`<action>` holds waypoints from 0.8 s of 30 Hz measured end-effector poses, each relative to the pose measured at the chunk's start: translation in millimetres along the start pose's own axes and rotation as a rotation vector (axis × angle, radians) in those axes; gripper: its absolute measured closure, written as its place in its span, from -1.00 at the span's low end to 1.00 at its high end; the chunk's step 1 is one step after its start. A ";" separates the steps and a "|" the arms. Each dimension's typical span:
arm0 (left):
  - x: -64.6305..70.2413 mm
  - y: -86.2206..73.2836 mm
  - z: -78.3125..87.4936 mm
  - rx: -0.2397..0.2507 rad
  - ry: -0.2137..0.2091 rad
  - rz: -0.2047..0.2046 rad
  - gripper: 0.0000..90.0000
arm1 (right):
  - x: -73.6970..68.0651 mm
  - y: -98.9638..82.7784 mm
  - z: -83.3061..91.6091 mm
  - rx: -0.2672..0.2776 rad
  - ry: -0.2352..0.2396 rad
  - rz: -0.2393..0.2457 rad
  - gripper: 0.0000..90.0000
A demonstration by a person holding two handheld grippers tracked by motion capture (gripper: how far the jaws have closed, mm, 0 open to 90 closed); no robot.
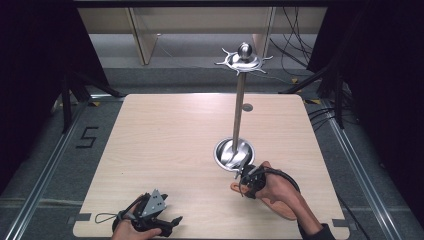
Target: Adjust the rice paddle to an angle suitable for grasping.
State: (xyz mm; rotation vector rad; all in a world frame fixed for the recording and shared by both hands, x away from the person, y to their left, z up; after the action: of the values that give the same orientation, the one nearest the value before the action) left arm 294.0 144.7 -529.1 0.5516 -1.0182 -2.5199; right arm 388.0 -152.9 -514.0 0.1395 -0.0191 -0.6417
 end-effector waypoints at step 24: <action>0.6 0.1 0.8 -0.001 -0.006 0.002 -0.65 | 15.5 -5.5 31.9 0.211 -0.028 -0.073 0.47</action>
State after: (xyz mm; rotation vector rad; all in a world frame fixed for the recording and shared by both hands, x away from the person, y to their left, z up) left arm 293.1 144.8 -528.7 0.5428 -1.0197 -2.5210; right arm 395.2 -170.5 -483.6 0.3367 -0.1091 -0.7140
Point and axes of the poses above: each handheld gripper's, and its own axes: z roughly backward along the jaws, y roughly out of its top, x roughly to its right, the point moved 4 cm from there along -z, roughly forward along the jaws, and after that the axes turned 14 degrees about -z, right-handed, at the moved point
